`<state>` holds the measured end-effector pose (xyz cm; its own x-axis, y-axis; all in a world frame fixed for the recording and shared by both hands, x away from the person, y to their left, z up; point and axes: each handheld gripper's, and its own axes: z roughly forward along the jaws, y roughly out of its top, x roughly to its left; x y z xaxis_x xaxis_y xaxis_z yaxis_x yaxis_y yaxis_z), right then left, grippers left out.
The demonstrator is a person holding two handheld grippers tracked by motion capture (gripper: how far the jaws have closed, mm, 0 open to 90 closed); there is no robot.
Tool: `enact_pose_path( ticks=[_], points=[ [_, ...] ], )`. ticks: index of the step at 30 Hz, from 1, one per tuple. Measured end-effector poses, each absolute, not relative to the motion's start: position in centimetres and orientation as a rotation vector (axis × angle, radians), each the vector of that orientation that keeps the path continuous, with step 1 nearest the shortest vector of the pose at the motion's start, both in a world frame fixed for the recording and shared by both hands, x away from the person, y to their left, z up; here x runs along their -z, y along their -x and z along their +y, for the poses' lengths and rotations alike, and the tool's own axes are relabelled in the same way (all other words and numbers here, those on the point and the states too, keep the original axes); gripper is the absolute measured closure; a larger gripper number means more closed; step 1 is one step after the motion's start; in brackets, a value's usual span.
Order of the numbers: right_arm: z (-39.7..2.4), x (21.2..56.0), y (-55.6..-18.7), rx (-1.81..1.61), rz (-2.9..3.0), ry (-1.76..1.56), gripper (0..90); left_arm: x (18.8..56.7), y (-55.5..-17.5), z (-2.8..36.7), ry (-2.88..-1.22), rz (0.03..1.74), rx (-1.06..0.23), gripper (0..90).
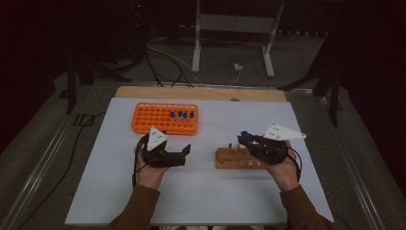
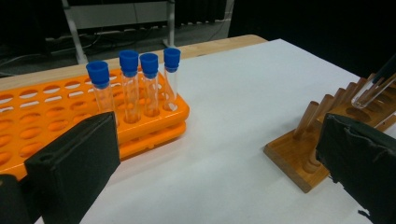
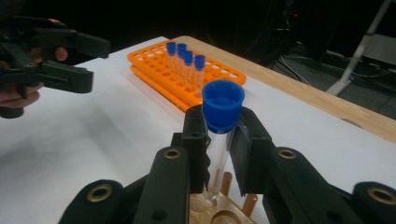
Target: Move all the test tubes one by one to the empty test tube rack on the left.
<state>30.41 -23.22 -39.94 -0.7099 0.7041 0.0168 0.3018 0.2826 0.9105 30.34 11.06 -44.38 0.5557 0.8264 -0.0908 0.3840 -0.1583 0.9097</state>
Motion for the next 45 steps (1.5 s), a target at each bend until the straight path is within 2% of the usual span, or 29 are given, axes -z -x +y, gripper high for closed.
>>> enact_pose_path(
  ticks=[12, 26, 31, 35, 38, 45],
  points=[
    [-23.2, 40.1, -30.8, -1.402, 2.168, -0.942, 76.9, 43.5, -29.8, 8.3, -1.801, 0.911, -0.514, 1.7],
    [-22.9, 39.6, -30.3, -1.432, 2.163, -0.934, 76.8, 41.7, -29.5, 2.1, -1.912, 0.715, -0.464, 5.8],
    [-22.7, 39.6, -30.2, -1.44, 2.171, -0.931, 76.8, 41.8, -29.5, 0.3, -1.939, 0.667, -0.501, 19.5],
    [-22.4, 39.6, -30.1, -1.455, 2.179, -0.931, 76.8, 42.1, -29.7, -0.8, -1.942, 0.644, -0.485, 43.3],
    [-22.2, 39.6, -30.0, -1.457, 2.185, -0.929, 76.8, 42.3, -29.9, -1.5, -1.949, 0.631, -0.487, 55.2],
    [-22.2, 39.6, -30.0, -1.487, 2.196, -0.93, 76.8, 42.4, -30.1, -2.3, -1.931, 0.62, -0.458, 69.3]
  ],
)
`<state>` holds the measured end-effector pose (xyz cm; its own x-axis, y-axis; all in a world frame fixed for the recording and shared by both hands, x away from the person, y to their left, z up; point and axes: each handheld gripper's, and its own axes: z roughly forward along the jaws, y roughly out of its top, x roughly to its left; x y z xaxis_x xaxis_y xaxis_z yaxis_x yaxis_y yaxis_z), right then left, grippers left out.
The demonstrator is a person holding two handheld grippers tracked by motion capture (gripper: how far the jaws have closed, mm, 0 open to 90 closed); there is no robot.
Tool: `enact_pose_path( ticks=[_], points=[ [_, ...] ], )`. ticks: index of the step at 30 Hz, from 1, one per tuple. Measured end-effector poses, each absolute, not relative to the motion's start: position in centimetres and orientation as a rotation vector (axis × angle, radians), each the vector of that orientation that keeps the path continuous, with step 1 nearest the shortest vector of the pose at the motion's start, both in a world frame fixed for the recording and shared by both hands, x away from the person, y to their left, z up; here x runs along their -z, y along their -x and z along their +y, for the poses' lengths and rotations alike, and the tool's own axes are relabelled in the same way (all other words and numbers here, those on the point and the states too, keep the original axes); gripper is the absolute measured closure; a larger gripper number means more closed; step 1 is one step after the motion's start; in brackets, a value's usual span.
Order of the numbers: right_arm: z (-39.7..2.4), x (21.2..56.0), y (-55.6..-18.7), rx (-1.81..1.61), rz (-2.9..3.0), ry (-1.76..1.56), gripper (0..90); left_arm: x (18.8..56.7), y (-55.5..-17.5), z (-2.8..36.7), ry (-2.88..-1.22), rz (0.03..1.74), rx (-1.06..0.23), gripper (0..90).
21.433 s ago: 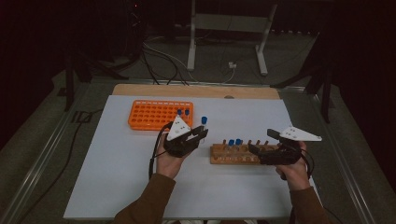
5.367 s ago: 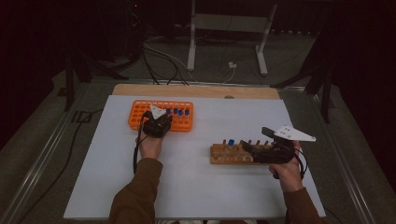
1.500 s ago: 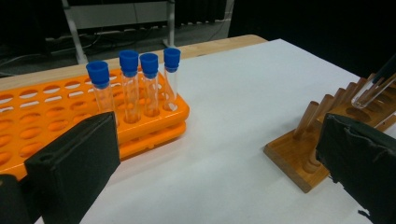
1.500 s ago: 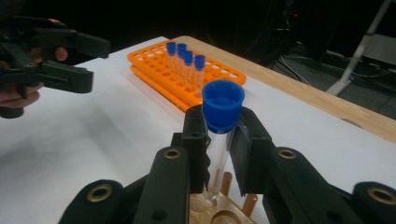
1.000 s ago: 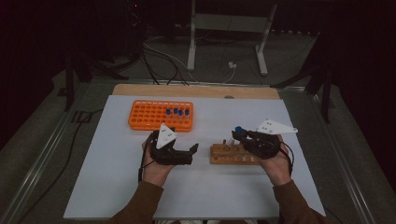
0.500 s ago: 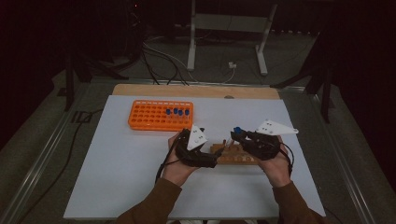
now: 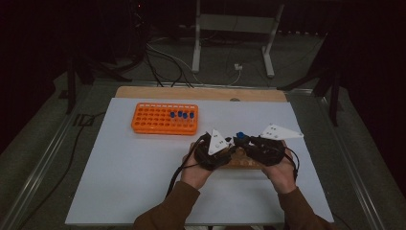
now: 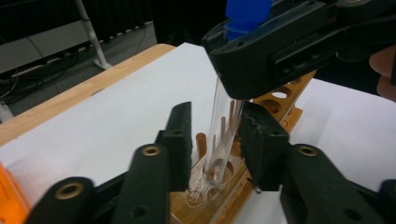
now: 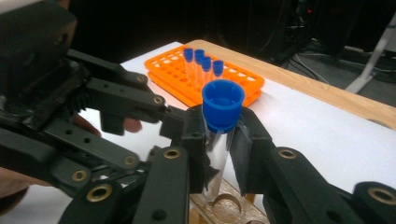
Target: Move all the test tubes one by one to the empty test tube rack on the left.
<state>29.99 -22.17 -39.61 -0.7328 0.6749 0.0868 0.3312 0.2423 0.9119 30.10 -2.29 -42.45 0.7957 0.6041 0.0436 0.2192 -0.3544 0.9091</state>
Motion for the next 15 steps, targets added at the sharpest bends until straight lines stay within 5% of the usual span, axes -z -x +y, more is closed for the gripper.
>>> enact_pose_path(
  ticks=[15],
  points=[
    [-22.21, 39.55, -30.02, -1.503, 2.204, -0.933, 75.0, 42.48, -30.24, -2.44, -1.918, 0.585, -0.44, 78.5]
  ],
)
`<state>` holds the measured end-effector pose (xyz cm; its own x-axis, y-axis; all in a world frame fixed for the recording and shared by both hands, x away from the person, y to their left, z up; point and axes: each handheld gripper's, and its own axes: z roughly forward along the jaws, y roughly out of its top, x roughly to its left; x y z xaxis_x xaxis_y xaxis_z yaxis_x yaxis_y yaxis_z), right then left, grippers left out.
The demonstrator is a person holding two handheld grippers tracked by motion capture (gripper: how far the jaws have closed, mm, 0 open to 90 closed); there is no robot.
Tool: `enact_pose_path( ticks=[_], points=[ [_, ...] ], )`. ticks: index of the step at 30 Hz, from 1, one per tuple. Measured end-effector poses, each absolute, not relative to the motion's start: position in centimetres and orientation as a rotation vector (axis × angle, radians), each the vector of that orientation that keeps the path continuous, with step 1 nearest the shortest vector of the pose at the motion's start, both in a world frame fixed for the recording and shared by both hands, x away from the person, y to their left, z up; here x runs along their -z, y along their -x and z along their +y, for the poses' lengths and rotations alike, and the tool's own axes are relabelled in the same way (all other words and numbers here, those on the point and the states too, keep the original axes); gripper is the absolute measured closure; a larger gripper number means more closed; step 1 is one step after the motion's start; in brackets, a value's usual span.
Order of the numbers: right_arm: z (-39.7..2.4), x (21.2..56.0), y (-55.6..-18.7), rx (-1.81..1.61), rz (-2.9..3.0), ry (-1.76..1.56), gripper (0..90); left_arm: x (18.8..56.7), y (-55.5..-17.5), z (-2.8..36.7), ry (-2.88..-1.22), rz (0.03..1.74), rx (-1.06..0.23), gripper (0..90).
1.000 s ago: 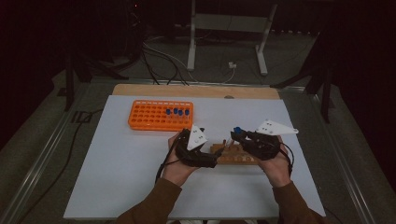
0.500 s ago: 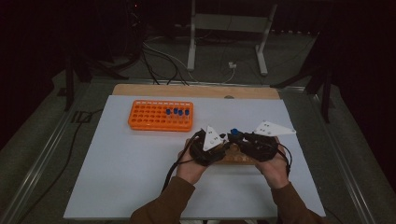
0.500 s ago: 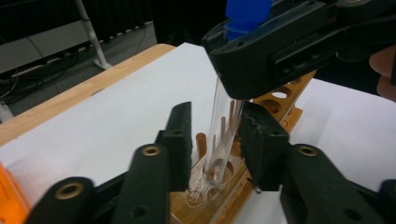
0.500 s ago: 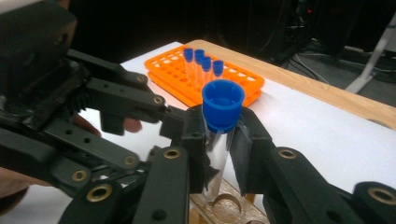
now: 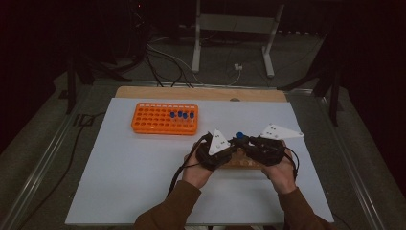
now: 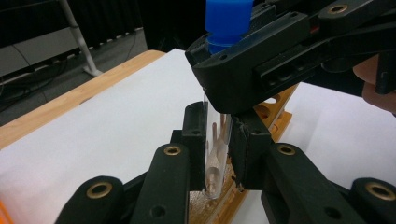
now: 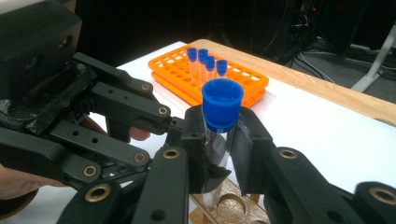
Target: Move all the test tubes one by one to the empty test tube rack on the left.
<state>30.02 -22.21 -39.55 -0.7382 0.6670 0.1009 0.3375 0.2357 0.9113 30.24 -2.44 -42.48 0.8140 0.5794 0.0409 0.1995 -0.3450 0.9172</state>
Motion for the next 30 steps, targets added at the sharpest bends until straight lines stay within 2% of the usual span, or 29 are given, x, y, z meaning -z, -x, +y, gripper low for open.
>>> enact_pose_path(
  ticks=[6, 19, 30],
  points=[
    [-23.0, 39.2, -30.0, -1.537, 2.185, -0.936, 61.5, 42.3, -30.8, -1.6, -1.902, 0.628, -0.444, 78.6],
    [-23.9, 39.8, -30.7, -1.476, 2.144, -1.008, 16.5, 41.7, -31.8, 0.8, -1.847, 0.702, -0.455, 78.6],
    [-24.3, 40.5, -31.4, -1.389, 2.135, -1.052, 2.3, 41.5, -32.4, 2.7, -1.82, 0.746, -0.452, 78.6]
  ],
)
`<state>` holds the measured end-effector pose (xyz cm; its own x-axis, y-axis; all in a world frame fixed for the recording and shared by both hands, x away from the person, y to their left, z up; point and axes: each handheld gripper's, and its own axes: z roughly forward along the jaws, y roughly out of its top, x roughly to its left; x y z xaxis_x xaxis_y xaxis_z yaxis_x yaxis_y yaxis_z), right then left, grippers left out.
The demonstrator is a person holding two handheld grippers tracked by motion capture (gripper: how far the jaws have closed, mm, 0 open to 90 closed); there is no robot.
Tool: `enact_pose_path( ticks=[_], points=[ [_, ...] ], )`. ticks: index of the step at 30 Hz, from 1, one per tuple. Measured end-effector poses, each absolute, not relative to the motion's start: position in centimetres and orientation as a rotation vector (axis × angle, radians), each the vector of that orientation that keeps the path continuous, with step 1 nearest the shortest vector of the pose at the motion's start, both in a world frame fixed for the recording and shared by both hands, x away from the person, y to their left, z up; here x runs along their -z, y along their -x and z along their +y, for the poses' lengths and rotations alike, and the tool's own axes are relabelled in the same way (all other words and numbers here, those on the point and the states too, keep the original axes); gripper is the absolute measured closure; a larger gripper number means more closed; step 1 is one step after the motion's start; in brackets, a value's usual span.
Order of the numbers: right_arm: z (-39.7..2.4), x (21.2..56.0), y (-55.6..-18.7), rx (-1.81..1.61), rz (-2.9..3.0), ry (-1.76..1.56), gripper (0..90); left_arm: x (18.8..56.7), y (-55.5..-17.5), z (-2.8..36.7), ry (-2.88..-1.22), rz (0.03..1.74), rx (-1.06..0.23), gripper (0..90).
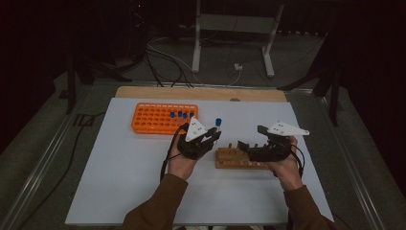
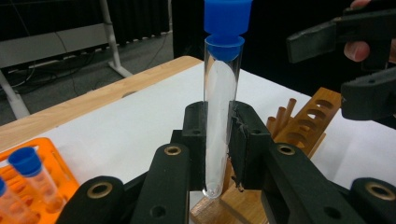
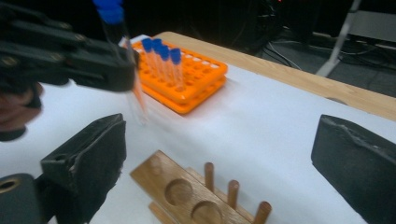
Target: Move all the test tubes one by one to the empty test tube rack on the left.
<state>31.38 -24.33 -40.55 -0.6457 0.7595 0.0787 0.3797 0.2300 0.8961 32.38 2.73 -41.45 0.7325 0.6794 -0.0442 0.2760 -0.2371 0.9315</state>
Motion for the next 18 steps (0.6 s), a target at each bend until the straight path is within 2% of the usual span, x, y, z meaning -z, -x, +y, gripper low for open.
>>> enact_pose_path(
  ticks=[3, 18],
  points=[
    [-24.4, 40.8, -31.5, -1.362, 2.134, -1.063, 0.1, 41.3, -32.6, 3.3, -1.806, 0.76, -0.452, 78.6],
    [-25.7, 41.8, -31.9, -1.338, 2.097, -1.127, 0.0, 40.6, -32.8, 6.2, -1.771, 0.823, -0.506, 78.5]
  ],
)
